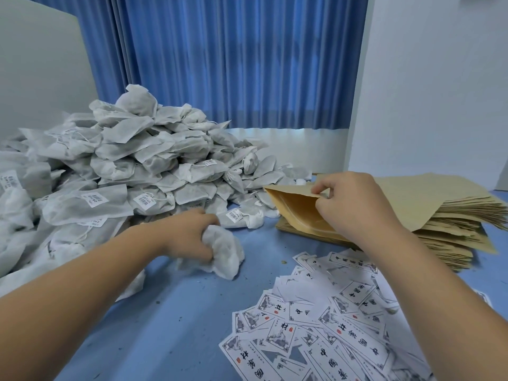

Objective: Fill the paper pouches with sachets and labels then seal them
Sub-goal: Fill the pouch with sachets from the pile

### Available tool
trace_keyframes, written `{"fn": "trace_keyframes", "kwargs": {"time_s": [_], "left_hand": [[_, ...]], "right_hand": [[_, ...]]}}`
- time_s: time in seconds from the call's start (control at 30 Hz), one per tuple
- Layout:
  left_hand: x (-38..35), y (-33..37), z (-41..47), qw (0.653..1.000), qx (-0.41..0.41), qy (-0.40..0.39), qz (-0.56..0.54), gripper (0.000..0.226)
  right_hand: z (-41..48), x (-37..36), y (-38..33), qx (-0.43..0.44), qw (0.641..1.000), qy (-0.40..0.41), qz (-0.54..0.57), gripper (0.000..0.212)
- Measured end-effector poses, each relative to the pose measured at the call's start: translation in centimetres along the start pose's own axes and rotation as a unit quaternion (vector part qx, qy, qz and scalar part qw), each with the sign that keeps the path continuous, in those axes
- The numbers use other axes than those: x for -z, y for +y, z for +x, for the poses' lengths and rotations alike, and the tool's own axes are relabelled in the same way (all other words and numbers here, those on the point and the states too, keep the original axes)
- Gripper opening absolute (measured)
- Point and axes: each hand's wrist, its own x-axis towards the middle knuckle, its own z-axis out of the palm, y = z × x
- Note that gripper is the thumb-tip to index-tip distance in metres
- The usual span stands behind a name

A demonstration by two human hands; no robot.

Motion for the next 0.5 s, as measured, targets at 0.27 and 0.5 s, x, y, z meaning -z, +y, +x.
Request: {"fn": "trace_keyframes", "kwargs": {"time_s": [0.27,0.5], "left_hand": [[2.4,6.7,-1.6,0.908,-0.110,0.236,-0.329,0.030],[1.2,10.2,-2.7,0.831,-0.153,0.384,-0.373,0.025]], "right_hand": [[0.4,0.3,0.6,-0.012,0.999,0.020,0.033,0.026],[1.0,0.9,1.4,-0.037,0.997,0.044,0.052,0.026]]}}
